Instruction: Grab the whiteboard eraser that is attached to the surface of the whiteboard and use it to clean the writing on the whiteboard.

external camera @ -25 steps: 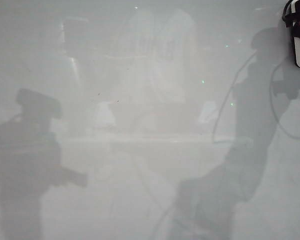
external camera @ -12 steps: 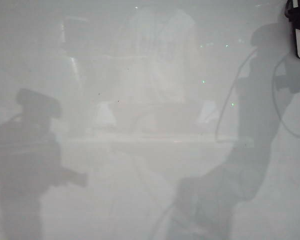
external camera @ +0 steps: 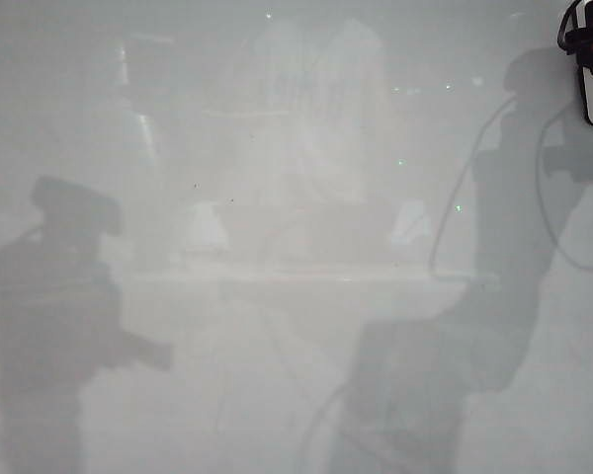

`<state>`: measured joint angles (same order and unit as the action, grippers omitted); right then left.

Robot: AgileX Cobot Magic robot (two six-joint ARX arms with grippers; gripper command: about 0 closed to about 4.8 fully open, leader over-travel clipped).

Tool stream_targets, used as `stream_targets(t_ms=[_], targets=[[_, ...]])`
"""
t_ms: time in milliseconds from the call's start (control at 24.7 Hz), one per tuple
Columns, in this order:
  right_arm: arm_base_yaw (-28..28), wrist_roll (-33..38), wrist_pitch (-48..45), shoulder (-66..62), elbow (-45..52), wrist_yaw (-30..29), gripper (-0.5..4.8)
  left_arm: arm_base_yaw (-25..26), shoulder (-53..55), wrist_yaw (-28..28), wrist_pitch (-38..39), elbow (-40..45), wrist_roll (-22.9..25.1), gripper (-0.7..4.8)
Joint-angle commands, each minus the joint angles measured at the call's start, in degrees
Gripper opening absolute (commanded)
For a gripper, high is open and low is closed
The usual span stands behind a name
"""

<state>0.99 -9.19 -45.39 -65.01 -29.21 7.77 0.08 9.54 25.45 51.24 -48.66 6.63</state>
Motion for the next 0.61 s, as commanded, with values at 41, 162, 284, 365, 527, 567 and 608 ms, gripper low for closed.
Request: stream_targets(t_ms=[41,162,284,365,527,567,608], targets=[[-0.1,0.9,-0.8,0.0,-0.3,0.0,3.51,-0.1,0.1,0.2,-0.7,-0.1,0.0,-0.06],[0.2,0.9,-0.4,0.4,-0.3,0.0,4.00,-0.1,0.1,0.2,-0.7,-0.1,0.0,-0.06],[0.2,0.9,1.5,1.9,-0.3,0.0,4.01,-0.1,0.1,0.2,-0.7,-0.1,0.0,-0.06],[0.2,0.9,3.7,3.1,-0.3,0.1,4.01,-0.1,0.1,0.2,-0.7,-0.1,0.0,-0.06],[0.2,0.9,19.0,13.0,-0.3,0.3,3.92,-0.1,0.1,0.0,-0.8,-0.1,0.1,-0.06],[0.3,0.9,23.3,17.0,-0.3,0.4,3.03,-0.1,0.1,0.0,-0.8,-0.1,0.3,-0.06],[0.4,0.8,26.7,20.5,-0.3,0.4,2.06,-0.1,0.1,0.0,-1.0,-0.1,0.4,-0.06]])
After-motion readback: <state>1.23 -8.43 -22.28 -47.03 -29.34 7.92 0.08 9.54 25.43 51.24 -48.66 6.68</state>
